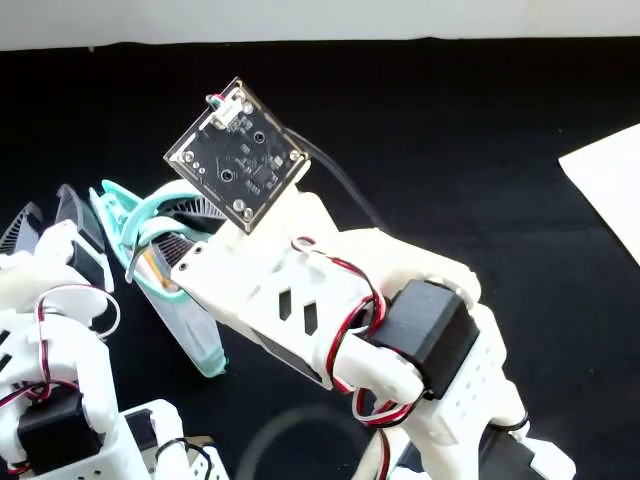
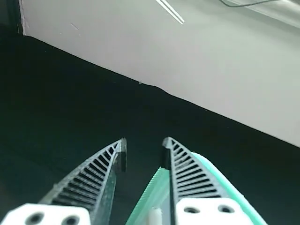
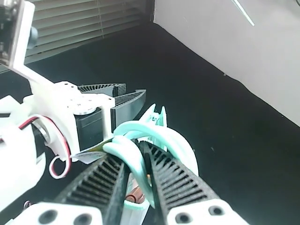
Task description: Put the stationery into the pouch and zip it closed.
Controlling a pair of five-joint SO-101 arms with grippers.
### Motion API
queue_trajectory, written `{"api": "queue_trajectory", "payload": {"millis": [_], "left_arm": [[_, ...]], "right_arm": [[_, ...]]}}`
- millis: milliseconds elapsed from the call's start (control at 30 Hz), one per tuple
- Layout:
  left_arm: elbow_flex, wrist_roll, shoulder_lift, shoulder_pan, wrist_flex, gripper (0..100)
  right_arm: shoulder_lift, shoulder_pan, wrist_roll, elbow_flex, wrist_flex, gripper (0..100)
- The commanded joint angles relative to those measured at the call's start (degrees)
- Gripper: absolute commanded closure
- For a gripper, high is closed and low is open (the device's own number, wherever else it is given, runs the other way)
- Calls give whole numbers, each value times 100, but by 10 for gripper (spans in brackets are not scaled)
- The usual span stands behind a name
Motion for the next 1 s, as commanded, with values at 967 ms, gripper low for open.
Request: {"api": "queue_trajectory", "payload": {"millis": [967], "left_arm": [[48,105,382,523,-185,840]], "right_arm": [[4,-31,44,-171,57,991]]}}
